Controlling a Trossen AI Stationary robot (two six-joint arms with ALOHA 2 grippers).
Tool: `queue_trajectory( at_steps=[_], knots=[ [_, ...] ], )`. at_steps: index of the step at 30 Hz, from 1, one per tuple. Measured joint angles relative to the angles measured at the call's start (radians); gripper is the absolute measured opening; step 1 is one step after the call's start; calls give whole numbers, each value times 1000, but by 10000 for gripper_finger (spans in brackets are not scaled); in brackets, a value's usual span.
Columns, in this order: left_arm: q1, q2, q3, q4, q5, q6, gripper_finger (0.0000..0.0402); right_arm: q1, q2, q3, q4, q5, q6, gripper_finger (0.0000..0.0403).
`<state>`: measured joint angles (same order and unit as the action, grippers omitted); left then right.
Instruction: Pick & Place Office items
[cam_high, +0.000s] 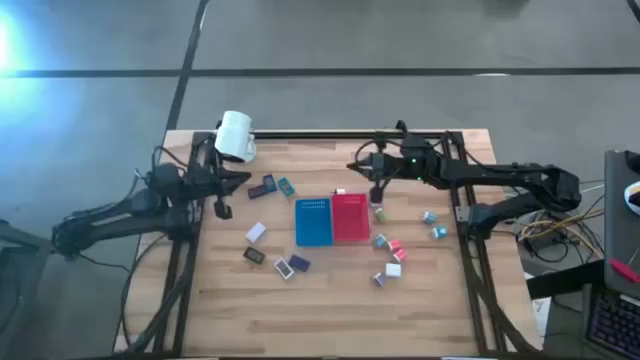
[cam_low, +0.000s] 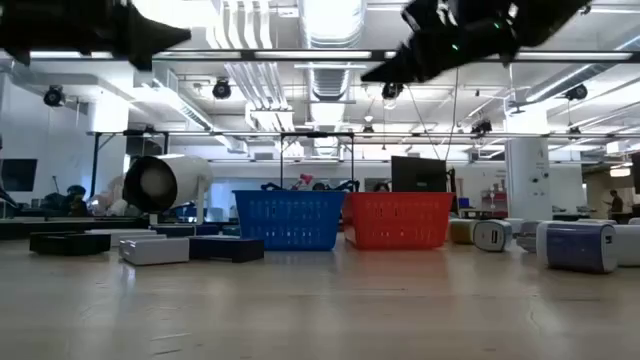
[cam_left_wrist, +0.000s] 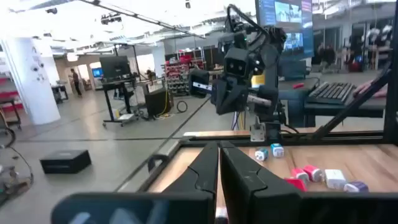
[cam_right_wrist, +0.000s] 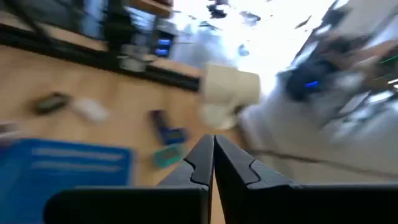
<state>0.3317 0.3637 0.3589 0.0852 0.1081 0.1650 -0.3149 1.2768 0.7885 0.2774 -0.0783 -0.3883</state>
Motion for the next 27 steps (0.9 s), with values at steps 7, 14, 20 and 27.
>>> queue_trajectory(
  at_steps=[7,14,20,27],
  knots=[
    [-2,-10,253,-376,7,51,23,153,-39,154,-241,356,-172,8],
    [-2,-61,243,-345,14,-6,23,241,-180,142,-318,312,5,8],
    [-2,-31,202,-255,15,-49,23,254,-237,76,-243,171,136,8],
    [-3,-21,207,-206,28,-80,23,259,-202,50,-190,95,172,8]
  ],
)
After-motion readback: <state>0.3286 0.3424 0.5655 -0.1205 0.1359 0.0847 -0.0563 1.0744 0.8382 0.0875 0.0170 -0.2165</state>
